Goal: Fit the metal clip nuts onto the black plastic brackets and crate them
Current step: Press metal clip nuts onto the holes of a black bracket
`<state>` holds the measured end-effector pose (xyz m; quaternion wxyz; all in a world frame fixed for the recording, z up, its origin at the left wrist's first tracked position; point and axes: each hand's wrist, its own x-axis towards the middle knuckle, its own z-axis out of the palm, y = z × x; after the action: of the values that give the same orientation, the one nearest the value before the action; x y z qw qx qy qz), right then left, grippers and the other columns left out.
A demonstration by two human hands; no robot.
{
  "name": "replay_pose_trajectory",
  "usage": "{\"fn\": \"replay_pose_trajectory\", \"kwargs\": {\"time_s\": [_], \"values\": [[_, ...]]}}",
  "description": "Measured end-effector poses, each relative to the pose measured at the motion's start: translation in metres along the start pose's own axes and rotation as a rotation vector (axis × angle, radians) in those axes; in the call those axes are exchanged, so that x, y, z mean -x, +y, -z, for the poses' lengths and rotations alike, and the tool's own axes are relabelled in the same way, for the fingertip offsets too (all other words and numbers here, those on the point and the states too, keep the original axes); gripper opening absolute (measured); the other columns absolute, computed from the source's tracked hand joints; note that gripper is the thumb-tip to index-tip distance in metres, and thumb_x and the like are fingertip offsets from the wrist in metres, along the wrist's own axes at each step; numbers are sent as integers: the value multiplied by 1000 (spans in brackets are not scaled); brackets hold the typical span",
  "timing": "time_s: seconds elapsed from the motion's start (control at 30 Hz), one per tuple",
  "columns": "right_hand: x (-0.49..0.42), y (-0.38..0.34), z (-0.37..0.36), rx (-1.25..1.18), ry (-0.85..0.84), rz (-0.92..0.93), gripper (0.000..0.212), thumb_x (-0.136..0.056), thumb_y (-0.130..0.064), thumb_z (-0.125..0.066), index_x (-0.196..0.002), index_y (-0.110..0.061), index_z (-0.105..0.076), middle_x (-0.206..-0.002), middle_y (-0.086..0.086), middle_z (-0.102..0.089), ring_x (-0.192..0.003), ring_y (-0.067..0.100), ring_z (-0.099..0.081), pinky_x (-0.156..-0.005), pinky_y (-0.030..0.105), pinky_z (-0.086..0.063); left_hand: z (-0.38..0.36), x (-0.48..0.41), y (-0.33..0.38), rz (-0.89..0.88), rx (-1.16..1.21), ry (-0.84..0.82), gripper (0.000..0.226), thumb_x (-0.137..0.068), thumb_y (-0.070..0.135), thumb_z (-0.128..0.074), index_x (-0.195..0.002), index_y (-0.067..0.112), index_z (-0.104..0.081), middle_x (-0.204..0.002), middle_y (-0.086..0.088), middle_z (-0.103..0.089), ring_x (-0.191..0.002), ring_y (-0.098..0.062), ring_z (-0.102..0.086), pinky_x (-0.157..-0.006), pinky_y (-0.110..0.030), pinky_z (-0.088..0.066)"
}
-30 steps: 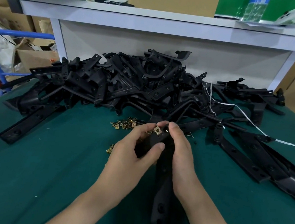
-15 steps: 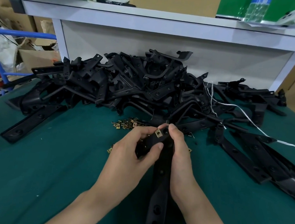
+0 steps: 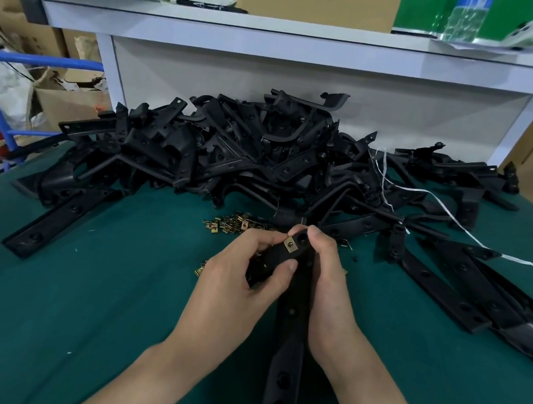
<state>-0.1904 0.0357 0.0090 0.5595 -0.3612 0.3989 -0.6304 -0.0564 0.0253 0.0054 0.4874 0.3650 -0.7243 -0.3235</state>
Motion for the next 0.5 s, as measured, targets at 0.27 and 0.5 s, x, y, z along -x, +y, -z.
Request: {"fn": "replay_pose_trajectory", "kwargs": {"time_s": [0.27,0.5], "values": [[2,-6,1,-116,-84,-78,32,-84,-58,-59,-89,-29,-72,-93,0,-71,-87,16,-70,-75,28,-59,3,-2,0,-59,-99,10,24,-90,45,-65,-114,42,-61,-105,26,-67,-99,0,-66,-76,-14,-52],[-1,-8,6,-138,-160,-80,28,-83,-55,-59,-87,-28,-65,-89,-1,-68,-85,17,-67,-74,33,-54,4,-2,6,-133,-139,16,25,-91,43,-64,-116,41,-62,-106,22,-66,-99,-4,-66,-76,-25,-56]]}}
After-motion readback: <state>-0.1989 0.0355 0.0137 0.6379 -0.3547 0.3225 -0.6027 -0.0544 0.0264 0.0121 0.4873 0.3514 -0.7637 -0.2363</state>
